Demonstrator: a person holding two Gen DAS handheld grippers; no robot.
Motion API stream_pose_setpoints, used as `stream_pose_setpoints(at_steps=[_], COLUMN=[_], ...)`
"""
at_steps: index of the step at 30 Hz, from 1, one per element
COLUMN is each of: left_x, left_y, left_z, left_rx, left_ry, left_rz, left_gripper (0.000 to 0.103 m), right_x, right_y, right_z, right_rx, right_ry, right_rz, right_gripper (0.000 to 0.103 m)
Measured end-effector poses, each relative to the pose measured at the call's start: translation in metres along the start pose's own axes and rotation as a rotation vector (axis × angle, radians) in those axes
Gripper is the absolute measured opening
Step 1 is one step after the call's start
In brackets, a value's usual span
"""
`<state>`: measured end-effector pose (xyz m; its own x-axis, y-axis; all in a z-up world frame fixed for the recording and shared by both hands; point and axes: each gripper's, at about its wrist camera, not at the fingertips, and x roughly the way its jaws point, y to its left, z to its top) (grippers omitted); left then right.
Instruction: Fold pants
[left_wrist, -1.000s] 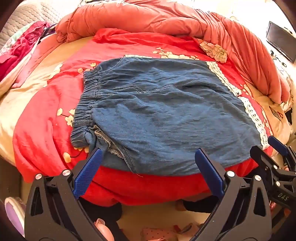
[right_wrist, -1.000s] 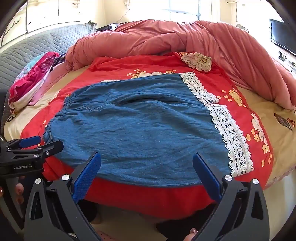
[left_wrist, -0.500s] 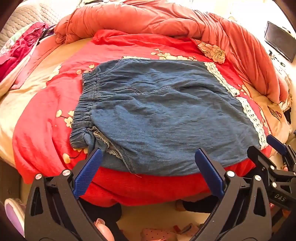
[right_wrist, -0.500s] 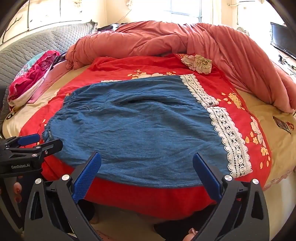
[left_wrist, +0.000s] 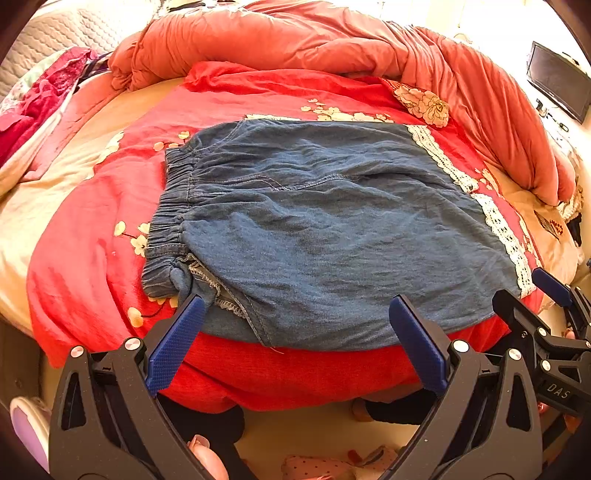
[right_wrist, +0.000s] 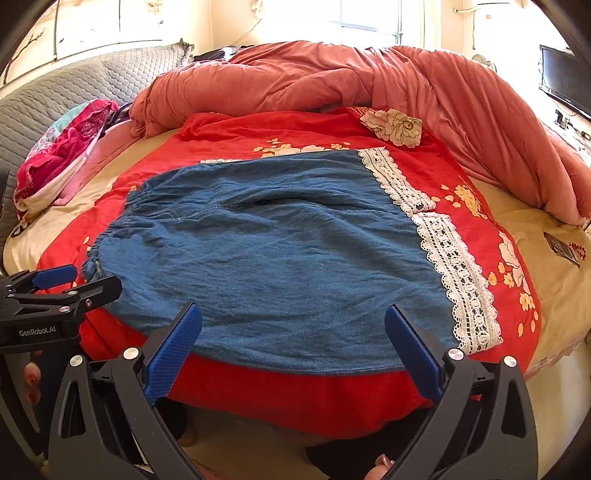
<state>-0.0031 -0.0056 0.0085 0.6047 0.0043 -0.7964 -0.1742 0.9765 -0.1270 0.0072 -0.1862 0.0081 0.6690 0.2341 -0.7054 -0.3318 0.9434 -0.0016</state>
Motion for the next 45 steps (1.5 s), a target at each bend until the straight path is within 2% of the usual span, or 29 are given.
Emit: stream_pose_setpoints(at_steps=[27,36,45], left_x=[-0.001,0.008,0.022], left_y=[0.009,0.024,0.058], left_z=[0.004,0.012,0.041], left_rx=[-0.008,-0.028,-0.079], left_ry=[-0.006,-0.005,-0.013], left_rz=[0.015,0.005,0.039], left_gripper=[0.094,0.094,0.094], right_x=[0.008,0.024,0.056], right_y=[0.003,0.005,0.015], right_z=[0.005,0.026,0.061], right_rx=[0.004,0.013,-0.04], right_ry=[0.007,0.013,0.022], right_rz=[0.007,0.041,0.078], right_gripper=[0.099,0.099,0.099])
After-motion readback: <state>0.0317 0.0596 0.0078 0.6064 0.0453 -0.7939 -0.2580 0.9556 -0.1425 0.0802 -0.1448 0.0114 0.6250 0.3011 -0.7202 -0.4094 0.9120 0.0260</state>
